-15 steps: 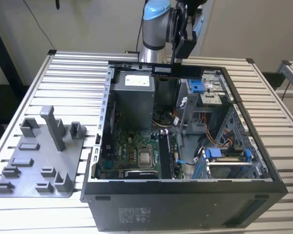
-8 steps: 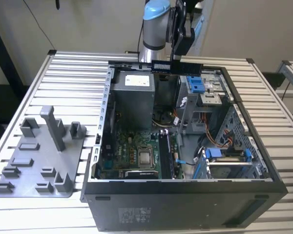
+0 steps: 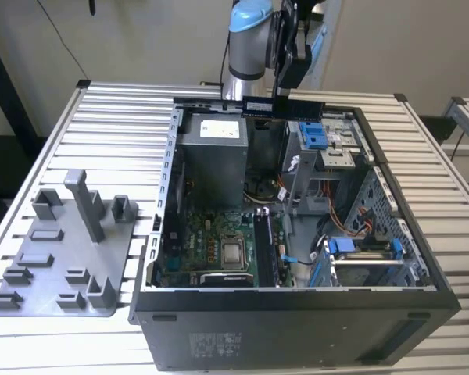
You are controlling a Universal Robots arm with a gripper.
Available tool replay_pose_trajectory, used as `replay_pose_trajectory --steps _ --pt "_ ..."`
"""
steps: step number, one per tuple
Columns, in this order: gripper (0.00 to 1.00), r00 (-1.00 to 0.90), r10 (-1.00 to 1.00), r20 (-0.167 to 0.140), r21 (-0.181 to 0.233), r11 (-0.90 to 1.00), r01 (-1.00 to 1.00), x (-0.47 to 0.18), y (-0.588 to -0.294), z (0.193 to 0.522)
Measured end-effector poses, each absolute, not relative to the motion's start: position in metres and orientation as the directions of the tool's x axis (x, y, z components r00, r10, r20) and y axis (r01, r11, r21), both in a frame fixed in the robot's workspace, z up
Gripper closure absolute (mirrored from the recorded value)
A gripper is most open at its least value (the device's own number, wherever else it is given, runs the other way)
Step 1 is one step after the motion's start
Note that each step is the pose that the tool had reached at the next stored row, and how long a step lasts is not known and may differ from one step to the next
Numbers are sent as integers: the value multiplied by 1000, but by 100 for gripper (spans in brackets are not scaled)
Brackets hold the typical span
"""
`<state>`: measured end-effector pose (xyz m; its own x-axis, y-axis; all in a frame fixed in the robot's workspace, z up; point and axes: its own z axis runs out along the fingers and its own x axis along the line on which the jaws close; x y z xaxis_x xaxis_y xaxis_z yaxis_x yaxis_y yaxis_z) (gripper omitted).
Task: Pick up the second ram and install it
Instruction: 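Insert the second ram into the second slot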
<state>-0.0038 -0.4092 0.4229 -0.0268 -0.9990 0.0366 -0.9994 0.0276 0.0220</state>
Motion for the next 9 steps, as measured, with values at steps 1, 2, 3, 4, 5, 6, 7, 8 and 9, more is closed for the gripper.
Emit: replay_pose_trajectory --steps 1,2,3,4,5,6,7,8,9 --pt "86 -27 -999 37 22 28 -999 -4 -409 423" --pt "86 -27 -999 37 22 28 -999 -4 -409 423" --pt "86 -27 -999 37 22 28 -999 -4 -409 423" --pt "86 -27 -999 37 22 28 -999 -4 -409 423" --pt "86 -27 -999 37 22 28 -999 -4 -409 423" --pt "86 -27 -999 37 22 28 -999 -4 -409 423" --pt "86 -27 -999 37 22 28 -999 -4 -409 423" --pt "86 -29 -999 37 22 30 -999 -4 -409 423" --pt "86 -32 -999 37 22 33 -999 -4 -409 423"
